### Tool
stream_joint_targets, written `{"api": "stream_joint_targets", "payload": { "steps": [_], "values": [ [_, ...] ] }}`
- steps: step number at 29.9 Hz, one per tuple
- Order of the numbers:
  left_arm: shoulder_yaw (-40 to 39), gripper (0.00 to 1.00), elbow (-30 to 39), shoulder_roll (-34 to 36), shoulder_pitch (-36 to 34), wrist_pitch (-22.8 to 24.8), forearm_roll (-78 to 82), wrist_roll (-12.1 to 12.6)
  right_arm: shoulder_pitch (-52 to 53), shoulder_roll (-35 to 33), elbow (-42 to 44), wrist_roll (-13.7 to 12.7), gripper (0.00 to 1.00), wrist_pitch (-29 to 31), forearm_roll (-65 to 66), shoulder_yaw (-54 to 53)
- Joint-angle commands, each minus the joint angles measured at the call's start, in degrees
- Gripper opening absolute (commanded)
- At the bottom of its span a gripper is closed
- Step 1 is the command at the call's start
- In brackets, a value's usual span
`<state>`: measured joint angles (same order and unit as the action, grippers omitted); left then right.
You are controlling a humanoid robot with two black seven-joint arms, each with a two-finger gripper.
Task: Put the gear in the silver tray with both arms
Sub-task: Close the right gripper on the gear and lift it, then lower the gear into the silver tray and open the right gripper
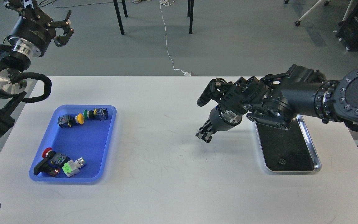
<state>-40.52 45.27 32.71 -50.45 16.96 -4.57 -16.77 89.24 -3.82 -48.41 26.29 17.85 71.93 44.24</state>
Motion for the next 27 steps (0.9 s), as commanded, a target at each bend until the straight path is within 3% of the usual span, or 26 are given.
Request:
{"api": "stream_joint_targets", "payload": {
  "steps": [1, 8, 14, 20, 27],
  "values": [
    [0.09, 0.97, -0.01, 0.08, -0.09, 0.0, 0.0, -0.19, 1.99, -7.15, -3.0, -0.01, 0.17, 0.17, 1.19, 0.41],
    [0.09, 0.97, 0.25, 0.08, -0.09, -0.44, 0.09, -0.28, -0.55, -21.13, -4.5, -0.19, 0.17, -0.09, 8.22, 1.73],
    [0.09, 0.97, 0.34, 0.08, 0.0, -0.44, 0.09, -0.19, -3.01, -28.78, -6.96, -0.28, 0.18, -0.09, 11.38, 1.73],
    [0.44, 0.97, 0.69, -0.1, 0.0, -0.7, 0.18, -0.19, -7.32, -30.63, -7.49, -0.54, 0.2, -1.14, 15.07, 1.73],
    [0.79, 0.97, 0.78, -0.01, -0.09, -0.44, 0.27, 0.16, -9.61, -31.08, -6.61, -0.46, 0.34, -5.01, 15.34, 1.64]
  ]
}}
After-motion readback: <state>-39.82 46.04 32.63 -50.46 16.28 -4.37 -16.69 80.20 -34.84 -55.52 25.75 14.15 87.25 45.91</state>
